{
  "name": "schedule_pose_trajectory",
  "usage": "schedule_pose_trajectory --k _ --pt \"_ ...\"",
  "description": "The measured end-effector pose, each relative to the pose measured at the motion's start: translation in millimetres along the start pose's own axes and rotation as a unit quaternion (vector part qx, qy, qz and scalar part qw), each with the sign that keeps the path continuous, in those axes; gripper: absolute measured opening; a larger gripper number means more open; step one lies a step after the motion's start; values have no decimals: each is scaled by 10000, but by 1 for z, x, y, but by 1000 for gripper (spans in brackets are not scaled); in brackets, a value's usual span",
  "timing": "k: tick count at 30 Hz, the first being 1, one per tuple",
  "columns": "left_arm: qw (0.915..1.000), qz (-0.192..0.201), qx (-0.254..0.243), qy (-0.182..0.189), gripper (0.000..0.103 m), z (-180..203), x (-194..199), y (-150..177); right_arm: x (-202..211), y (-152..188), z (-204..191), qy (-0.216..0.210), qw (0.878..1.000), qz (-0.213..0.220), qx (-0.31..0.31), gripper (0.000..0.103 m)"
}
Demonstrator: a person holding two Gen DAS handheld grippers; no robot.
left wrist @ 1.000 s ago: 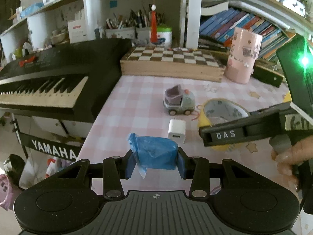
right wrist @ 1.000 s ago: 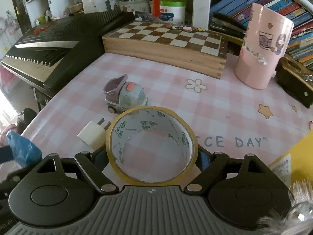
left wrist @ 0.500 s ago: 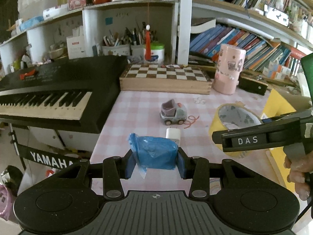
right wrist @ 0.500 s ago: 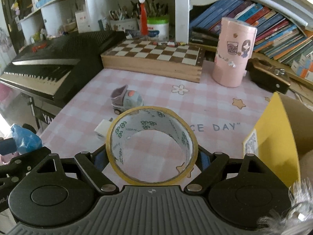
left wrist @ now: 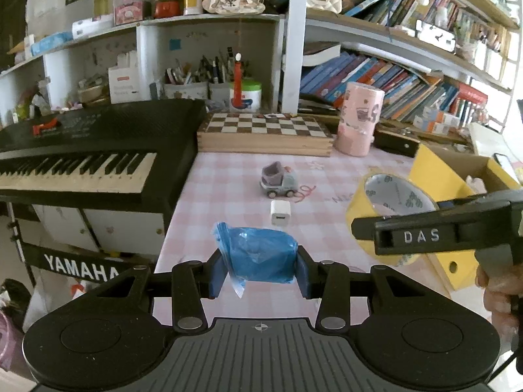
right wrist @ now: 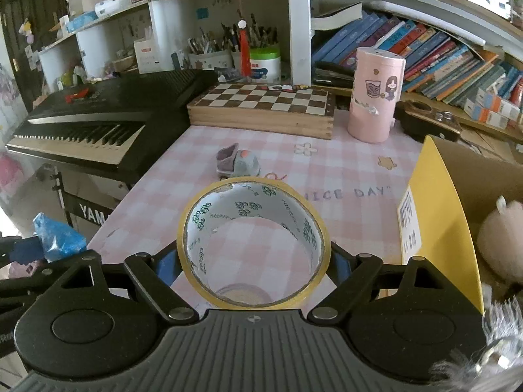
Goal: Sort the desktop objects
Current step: 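Lift the tape roll with the right tool while the left tool lifts the blue bag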
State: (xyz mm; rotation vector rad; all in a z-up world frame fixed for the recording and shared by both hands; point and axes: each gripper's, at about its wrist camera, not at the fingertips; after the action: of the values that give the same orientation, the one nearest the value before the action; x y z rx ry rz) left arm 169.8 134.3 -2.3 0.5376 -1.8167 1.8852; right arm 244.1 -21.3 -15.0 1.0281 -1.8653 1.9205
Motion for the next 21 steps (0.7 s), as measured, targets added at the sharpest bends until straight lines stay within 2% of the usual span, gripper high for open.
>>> schedule_pose_trajectory --k 8,13,21 --pt "9999 98 -82 89 41 -9 29 16 37 30 -22 14 10000 -25 57 85" --pt "9998 46 -122 146 41 -14 45 27 59 51 -35 5 9999 -59 -141 85" --pt "9989 21 -338 312 41 -10 67 43 78 76 -51 146 9997 -92 -190 85"
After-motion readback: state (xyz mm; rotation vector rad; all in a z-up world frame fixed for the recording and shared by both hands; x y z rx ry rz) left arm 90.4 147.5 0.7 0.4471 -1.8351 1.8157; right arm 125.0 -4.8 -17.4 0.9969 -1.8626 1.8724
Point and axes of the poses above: each gripper's, at about its wrist camera, not at the fingertips, and x roughly against the way its jaws point, z to its right, y to its underside, and after that the axes turned 2 degrees about z, right-handed
